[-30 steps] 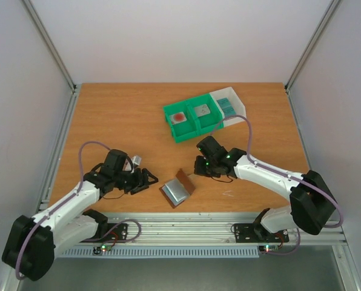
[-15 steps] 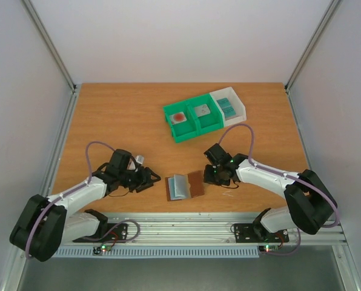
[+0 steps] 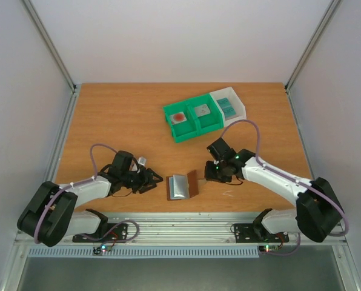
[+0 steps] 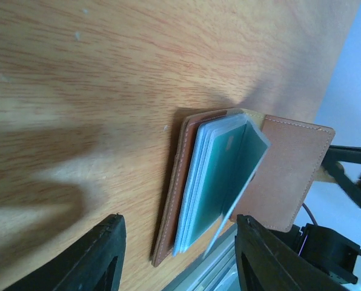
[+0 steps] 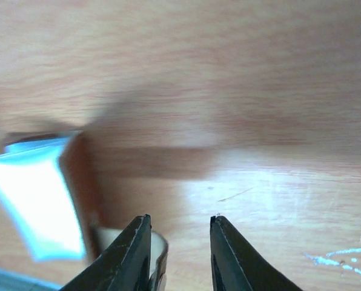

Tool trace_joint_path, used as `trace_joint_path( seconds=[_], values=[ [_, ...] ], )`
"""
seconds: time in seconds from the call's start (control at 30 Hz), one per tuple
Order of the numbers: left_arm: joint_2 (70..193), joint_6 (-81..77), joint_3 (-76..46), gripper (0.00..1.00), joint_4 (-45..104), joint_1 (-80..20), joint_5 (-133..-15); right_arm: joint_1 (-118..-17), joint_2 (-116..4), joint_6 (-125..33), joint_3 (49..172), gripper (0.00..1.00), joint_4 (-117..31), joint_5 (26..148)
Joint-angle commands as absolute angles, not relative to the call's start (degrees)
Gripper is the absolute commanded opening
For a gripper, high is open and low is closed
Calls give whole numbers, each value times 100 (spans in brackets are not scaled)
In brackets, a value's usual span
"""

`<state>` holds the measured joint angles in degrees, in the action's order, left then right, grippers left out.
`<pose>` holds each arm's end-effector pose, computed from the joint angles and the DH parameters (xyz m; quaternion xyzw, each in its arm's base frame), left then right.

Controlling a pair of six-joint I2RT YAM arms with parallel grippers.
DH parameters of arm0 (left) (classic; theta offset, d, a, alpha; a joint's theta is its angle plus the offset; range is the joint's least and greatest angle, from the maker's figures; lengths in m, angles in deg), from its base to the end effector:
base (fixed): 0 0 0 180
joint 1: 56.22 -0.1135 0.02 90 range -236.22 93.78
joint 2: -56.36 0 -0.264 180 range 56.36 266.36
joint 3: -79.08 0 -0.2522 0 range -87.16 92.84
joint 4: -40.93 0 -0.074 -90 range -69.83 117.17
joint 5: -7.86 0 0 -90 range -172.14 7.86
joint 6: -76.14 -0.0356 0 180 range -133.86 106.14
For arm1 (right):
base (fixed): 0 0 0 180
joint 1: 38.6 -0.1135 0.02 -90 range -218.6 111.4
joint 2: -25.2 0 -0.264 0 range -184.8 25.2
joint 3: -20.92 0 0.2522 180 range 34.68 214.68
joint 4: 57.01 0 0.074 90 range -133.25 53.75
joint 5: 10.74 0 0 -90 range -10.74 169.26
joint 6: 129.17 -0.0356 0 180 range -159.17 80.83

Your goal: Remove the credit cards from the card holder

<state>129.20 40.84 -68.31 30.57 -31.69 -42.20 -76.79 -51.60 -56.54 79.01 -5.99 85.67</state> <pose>0.1715 -0.1034 0.1246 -0.1191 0.8843 -0.4498 0.0391 0.1834 0.1493 0.1870 -0.1873 0.9649 0.1306 0.1298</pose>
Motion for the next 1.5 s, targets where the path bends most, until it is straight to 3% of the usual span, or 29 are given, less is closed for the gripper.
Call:
trace_joint_path(
  seconds=[0.0, 0.17, 0.37, 0.63, 1.03, 1.47],
  values=[
    [13023, 4131, -6840, 50, 3682, -3135, -4039, -7779, -4632, -5490, 8547, 30, 40, 8843],
    [13007, 4164, -6827, 49, 3722, -3135, -4037, -8407, -4669, -5533, 9174, 31, 40, 8950],
    [12861, 4221, -6891, 49, 3675, -3133, -4080, -9026, -5655, -5614, 9516, 31, -590, 9120],
    [12682, 4232, -6941, 49, 3531, -3135, -4112, -9124, -6519, -5422, 9811, 31, -317, 8467],
    [12819, 4264, -6949, 51, 3685, -3115, -4231, -9066, -6629, -5492, 8821, 28, -988, 8348],
    [13729, 4553, -6770, 50, 4612, -2302, -4749, -8993, -6465, -5727, 7893, 21, -1773, 8397]
  ],
)
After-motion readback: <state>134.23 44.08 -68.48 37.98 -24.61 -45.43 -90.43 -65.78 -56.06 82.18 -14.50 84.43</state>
